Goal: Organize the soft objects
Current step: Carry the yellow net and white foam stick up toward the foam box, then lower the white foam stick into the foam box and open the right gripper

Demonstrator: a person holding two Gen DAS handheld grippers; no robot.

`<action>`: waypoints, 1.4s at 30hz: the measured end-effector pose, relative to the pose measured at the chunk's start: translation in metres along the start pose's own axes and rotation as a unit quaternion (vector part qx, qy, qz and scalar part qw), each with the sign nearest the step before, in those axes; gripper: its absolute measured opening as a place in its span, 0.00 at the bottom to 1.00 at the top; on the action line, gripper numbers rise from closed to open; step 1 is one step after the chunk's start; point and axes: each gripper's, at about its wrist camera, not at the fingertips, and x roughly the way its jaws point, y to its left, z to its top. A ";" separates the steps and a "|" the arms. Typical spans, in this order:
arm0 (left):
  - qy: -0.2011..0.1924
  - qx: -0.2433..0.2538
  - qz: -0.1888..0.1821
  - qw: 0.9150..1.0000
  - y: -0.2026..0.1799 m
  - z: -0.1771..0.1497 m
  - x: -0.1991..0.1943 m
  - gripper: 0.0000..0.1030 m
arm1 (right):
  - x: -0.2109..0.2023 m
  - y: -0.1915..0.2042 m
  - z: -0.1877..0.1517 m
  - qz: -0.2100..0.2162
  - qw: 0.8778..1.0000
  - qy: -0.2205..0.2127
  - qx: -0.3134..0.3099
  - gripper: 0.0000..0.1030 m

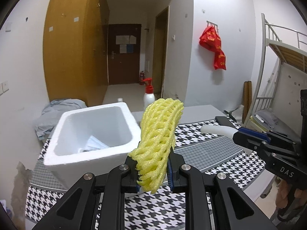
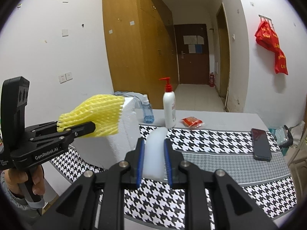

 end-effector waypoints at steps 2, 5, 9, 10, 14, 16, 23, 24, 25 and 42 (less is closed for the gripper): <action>-0.003 -0.003 0.008 1.000 0.006 0.000 -0.005 0.20 | 0.002 0.005 0.003 0.004 1.000 -0.001 -0.004 0.23; -0.005 -0.009 0.019 1.000 0.015 0.001 -0.009 0.20 | 0.005 0.011 0.008 0.012 1.000 -0.005 -0.010 0.23; -0.010 -0.018 0.033 0.999 0.030 0.000 -0.016 0.20 | 0.010 0.022 0.014 0.022 1.000 -0.009 -0.019 0.23; -0.011 -0.019 0.036 0.999 0.033 -0.001 -0.017 0.20 | 0.012 0.025 0.016 0.026 0.999 -0.009 -0.022 0.23; -0.014 -0.028 0.047 0.998 0.044 -0.001 -0.021 0.20 | 0.019 0.036 0.021 0.037 0.999 -0.011 -0.031 0.23; -0.015 -0.033 0.052 0.998 0.051 0.001 -0.022 0.20 | 0.023 0.042 0.025 0.044 0.998 -0.012 -0.036 0.23; -0.021 -0.048 0.075 0.996 0.069 0.000 -0.028 0.20 | 0.038 0.063 0.033 0.063 0.997 -0.013 -0.052 0.23; -0.022 -0.050 0.078 0.995 0.071 0.000 -0.028 0.20 | 0.040 0.065 0.035 0.065 0.996 -0.013 -0.054 0.23; -0.022 -0.051 0.081 0.995 0.073 0.000 -0.029 0.20 | 0.042 0.068 0.036 0.068 0.996 -0.013 -0.057 0.23; -0.028 -0.077 0.133 0.988 0.105 -0.012 -0.046 0.20 | 0.079 0.109 0.046 0.108 0.991 0.000 -0.079 0.23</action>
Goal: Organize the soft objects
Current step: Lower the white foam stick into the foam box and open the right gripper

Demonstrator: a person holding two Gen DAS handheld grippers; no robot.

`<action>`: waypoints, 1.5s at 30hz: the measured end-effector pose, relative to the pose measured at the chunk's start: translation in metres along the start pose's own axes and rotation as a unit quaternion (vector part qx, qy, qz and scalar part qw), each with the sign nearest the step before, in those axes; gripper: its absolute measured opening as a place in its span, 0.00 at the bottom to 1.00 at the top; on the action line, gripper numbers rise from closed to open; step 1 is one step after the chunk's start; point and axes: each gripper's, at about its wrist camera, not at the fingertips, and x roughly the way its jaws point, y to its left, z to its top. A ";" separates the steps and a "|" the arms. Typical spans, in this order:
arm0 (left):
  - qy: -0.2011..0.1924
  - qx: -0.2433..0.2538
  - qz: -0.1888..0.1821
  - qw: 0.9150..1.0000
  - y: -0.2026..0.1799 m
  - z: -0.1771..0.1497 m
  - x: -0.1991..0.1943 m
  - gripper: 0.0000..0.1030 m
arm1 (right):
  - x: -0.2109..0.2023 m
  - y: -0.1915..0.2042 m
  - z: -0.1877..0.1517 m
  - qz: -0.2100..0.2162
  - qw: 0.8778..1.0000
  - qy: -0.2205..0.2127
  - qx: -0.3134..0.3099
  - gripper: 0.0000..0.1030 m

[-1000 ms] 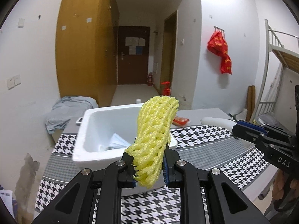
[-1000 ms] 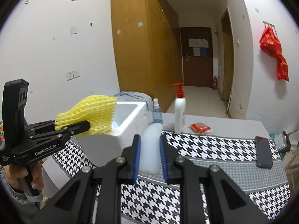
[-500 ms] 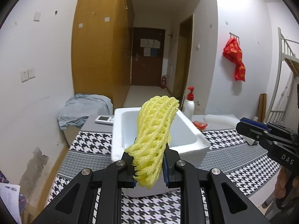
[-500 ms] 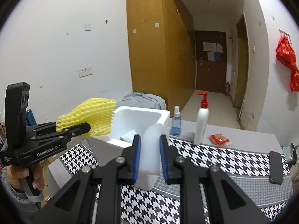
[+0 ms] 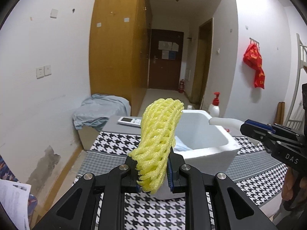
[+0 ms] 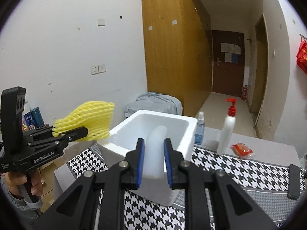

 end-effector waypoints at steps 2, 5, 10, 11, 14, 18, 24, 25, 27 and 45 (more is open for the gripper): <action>0.001 -0.002 0.005 1.000 0.004 0.000 0.001 0.20 | 0.005 0.003 0.002 0.004 1.000 0.002 -0.002 0.23; 0.001 -0.007 0.011 1.000 0.011 -0.001 0.003 0.20 | 0.012 0.005 0.004 0.008 1.000 0.004 -0.004 0.23; 0.002 -0.010 0.016 1.000 0.013 -0.001 0.006 0.20 | 0.026 0.007 0.008 0.011 1.000 0.011 -0.005 0.23; 0.001 -0.010 0.018 1.000 0.015 -0.001 0.007 0.20 | 0.029 0.007 0.008 0.011 1.000 0.013 -0.005 0.23; -0.002 -0.012 0.019 1.000 0.019 0.000 0.008 0.20 | 0.039 0.007 0.009 0.010 1.000 0.020 -0.004 0.23; -0.002 -0.012 0.019 1.000 0.022 0.000 0.012 0.20 | 0.051 0.007 0.011 0.009 1.000 0.029 -0.003 0.23; 0.000 -0.014 0.021 1.000 0.027 0.000 0.014 0.20 | 0.060 0.009 0.012 0.010 0.999 0.036 -0.002 0.23; 0.000 -0.014 0.021 1.000 0.028 0.000 0.015 0.20 | 0.062 0.009 0.012 0.010 0.999 0.037 -0.002 0.23; 0.000 -0.015 0.021 1.000 0.028 0.001 0.016 0.20 | 0.065 0.008 0.012 0.010 0.999 0.041 -0.002 0.23; 0.006 -0.003 -0.004 1.000 0.011 0.009 0.030 0.20 | 0.047 -0.003 0.010 -0.018 1.000 0.021 0.009 0.78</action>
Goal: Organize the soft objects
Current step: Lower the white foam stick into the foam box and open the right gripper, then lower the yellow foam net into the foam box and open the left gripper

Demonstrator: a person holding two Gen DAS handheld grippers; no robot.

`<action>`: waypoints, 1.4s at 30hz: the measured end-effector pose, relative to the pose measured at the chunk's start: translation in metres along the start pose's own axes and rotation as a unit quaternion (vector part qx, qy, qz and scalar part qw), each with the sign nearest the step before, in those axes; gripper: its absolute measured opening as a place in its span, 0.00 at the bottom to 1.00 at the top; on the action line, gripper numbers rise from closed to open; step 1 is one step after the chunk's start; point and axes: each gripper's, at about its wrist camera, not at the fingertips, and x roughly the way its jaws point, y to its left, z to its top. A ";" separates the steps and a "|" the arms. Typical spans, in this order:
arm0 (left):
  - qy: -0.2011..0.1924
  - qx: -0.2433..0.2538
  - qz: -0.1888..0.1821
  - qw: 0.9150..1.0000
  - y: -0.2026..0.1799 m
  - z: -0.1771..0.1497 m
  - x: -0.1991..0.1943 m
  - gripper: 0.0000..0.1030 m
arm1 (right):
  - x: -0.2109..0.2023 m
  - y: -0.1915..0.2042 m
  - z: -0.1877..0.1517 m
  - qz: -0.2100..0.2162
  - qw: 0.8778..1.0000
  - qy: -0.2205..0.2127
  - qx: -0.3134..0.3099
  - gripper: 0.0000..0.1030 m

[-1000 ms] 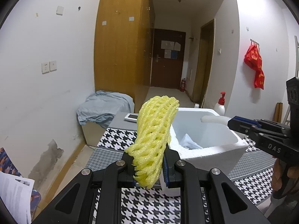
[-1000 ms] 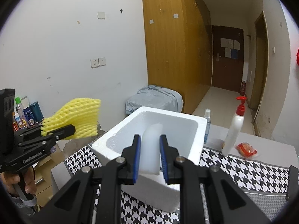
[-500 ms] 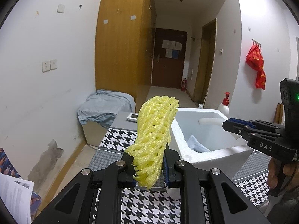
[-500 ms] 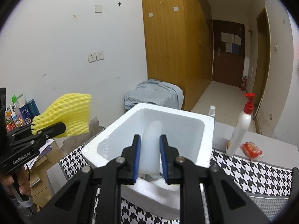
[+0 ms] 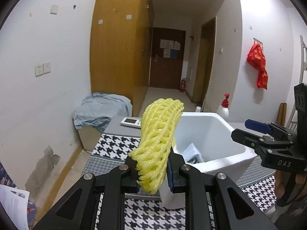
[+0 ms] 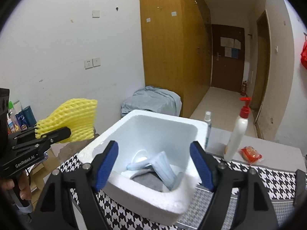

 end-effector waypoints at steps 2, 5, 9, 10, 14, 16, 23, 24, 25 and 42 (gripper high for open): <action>0.000 0.003 -0.006 1.000 -0.004 0.002 0.002 0.20 | -0.005 -0.005 -0.002 -0.006 1.000 -0.002 0.003 0.78; 0.004 0.011 -0.017 1.000 -0.014 0.004 0.008 0.20 | -0.014 -0.011 -0.006 -0.016 1.000 -0.004 0.001 0.78; 0.009 0.017 -0.032 0.999 -0.024 0.007 0.016 0.20 | -0.024 -0.023 -0.011 -0.031 0.999 -0.004 0.009 0.79; 0.010 0.019 -0.035 0.999 -0.027 0.007 0.018 0.20 | -0.027 -0.026 -0.012 -0.037 0.999 -0.006 0.010 0.79; 0.015 0.027 -0.046 0.998 -0.037 0.010 0.026 0.20 | -0.036 -0.036 -0.016 -0.050 0.999 -0.009 0.019 0.80; 0.018 0.031 -0.052 0.998 -0.042 0.012 0.029 0.20 | -0.042 -0.041 -0.019 -0.058 0.998 -0.009 0.022 0.80; 0.025 0.044 -0.064 0.997 -0.055 0.015 0.041 0.20 | -0.055 -0.053 -0.026 -0.078 0.996 -0.012 0.029 0.80; 0.026 0.045 -0.065 0.997 -0.056 0.016 0.043 0.20 | -0.056 -0.056 -0.028 -0.079 0.996 -0.012 0.031 0.80; 0.028 0.045 -0.066 0.996 -0.057 0.016 0.045 0.20 | -0.058 -0.058 -0.029 -0.081 0.996 -0.012 0.033 0.80; 0.019 0.049 -0.060 0.997 -0.066 0.021 0.067 0.92 | -0.068 -0.080 -0.046 -0.118 0.991 -0.002 0.058 0.80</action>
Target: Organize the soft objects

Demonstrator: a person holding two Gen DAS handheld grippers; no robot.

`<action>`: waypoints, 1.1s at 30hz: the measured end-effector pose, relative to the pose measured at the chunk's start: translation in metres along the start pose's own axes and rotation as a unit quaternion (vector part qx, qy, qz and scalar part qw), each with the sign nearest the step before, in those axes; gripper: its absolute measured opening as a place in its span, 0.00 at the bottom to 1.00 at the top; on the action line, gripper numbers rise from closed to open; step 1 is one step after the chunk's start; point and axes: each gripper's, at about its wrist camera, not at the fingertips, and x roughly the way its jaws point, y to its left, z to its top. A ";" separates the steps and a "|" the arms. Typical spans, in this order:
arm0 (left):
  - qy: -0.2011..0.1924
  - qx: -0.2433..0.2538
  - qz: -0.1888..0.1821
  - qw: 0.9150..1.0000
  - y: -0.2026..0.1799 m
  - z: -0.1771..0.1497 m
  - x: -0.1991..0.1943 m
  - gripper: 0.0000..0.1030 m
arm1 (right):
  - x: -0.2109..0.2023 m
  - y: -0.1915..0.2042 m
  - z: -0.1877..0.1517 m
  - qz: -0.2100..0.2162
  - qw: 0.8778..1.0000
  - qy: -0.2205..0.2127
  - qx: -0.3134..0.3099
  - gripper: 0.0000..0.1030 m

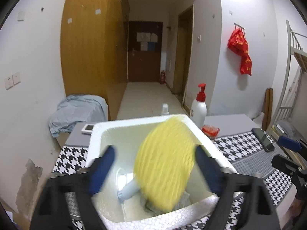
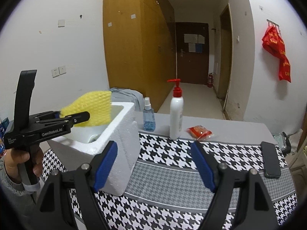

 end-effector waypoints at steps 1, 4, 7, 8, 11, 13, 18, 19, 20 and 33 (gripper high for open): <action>-0.004 0.001 0.001 1.000 -0.001 0.000 -0.002 0.96 | 0.000 -0.001 -0.001 -0.002 1.000 0.000 0.001 0.80; -0.008 -0.001 -0.001 1.000 -0.003 0.000 -0.005 0.99 | -0.002 -0.001 -0.001 -0.006 1.000 0.002 0.001 0.80; -0.005 -0.001 -0.005 1.000 -0.006 -0.002 -0.006 0.99 | -0.005 -0.003 -0.003 -0.008 1.000 0.001 0.003 0.80; -0.002 -0.001 -0.008 1.000 -0.007 -0.003 -0.006 0.99 | -0.007 -0.003 -0.003 -0.008 1.000 0.000 0.004 0.80; -0.002 0.000 -0.015 1.000 -0.011 -0.006 -0.010 0.99 | -0.011 -0.003 -0.005 -0.008 1.000 -0.002 0.005 0.80; -0.007 0.000 -0.005 1.000 -0.014 -0.009 -0.016 0.99 | -0.015 -0.002 -0.006 -0.007 1.000 -0.004 0.004 0.80; -0.016 -0.017 -0.016 1.000 -0.014 -0.014 -0.030 0.99 | -0.024 -0.002 -0.009 -0.004 1.000 -0.009 0.006 0.80; -0.019 -0.016 -0.013 1.000 -0.015 -0.016 -0.034 0.99 | -0.027 -0.001 -0.009 -0.003 1.000 -0.010 0.006 0.80; -0.020 -0.016 -0.009 1.000 -0.016 -0.017 -0.037 0.99 | -0.029 0.000 -0.010 -0.003 1.000 -0.011 0.005 0.80; -0.028 -0.009 0.002 1.000 -0.034 -0.035 -0.065 0.99 | -0.063 0.009 -0.022 0.002 1.000 -0.025 0.000 0.80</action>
